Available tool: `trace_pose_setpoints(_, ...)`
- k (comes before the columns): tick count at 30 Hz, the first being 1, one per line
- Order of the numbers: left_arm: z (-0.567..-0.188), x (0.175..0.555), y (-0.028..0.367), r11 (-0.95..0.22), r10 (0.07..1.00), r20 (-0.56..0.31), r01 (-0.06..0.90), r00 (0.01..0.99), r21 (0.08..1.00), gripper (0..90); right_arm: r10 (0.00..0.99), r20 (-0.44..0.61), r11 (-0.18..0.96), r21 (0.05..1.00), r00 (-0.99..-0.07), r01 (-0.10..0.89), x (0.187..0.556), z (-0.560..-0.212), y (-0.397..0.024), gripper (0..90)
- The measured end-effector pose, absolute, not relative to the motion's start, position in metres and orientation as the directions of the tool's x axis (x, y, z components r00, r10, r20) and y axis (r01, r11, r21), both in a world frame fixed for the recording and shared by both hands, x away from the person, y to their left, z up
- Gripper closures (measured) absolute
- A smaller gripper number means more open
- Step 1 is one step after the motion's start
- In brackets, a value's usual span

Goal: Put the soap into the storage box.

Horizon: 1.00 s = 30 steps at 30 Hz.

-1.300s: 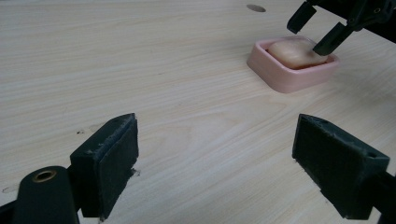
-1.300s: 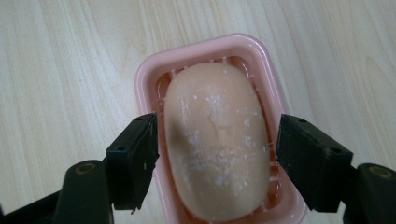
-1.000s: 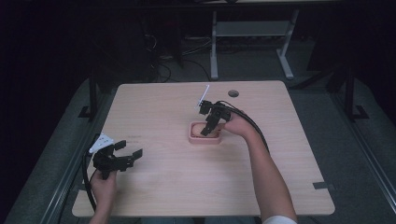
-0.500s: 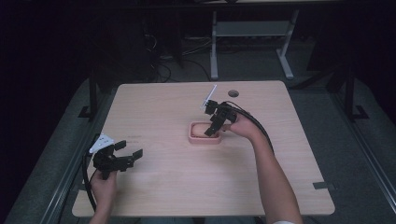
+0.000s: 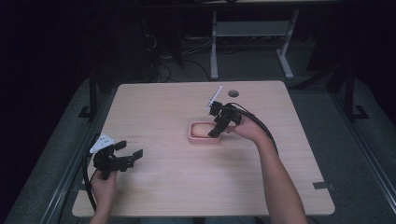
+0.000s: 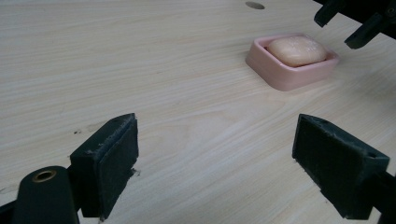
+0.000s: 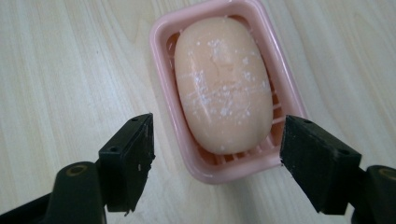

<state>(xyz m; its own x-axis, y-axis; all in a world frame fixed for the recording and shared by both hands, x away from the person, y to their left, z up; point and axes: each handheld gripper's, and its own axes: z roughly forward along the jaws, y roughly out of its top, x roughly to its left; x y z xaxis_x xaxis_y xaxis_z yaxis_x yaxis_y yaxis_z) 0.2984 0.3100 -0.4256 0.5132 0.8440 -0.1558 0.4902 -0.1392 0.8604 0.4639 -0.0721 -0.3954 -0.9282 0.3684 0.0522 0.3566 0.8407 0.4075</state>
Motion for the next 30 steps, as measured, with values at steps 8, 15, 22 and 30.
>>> trace_pose_setpoints(8, -0.426, 0.298, 0.310, -0.140, 0.844, -0.156, 0.492, 0.513, 0.859, 14.2, 0.376, 0.044, 0.842, 0.402, -0.926, 0.361, 0.460, -0.391, -0.078, 25.3)
trace_pose_setpoints(15, -0.426, 0.298, 0.310, -0.140, 0.844, -0.156, 0.492, 0.513, 0.859, 14.2, 0.382, 0.043, 0.829, 0.425, -0.923, 0.362, 0.456, -0.390, -0.087, 25.3)
trace_pose_setpoints(22, -0.426, 0.299, 0.309, -0.141, 0.844, -0.154, 0.490, 0.514, 0.860, 14.2, 0.401, 0.052, 0.818, 0.430, -0.915, 0.383, 0.451, -0.391, -0.098, 25.1)
trace_pose_setpoints(30, -0.426, 0.299, 0.309, -0.141, 0.844, -0.155, 0.490, 0.514, 0.860, 14.2, 0.408, 0.047, 0.815, 0.431, -0.912, 0.387, 0.444, -0.389, -0.106, 24.5)
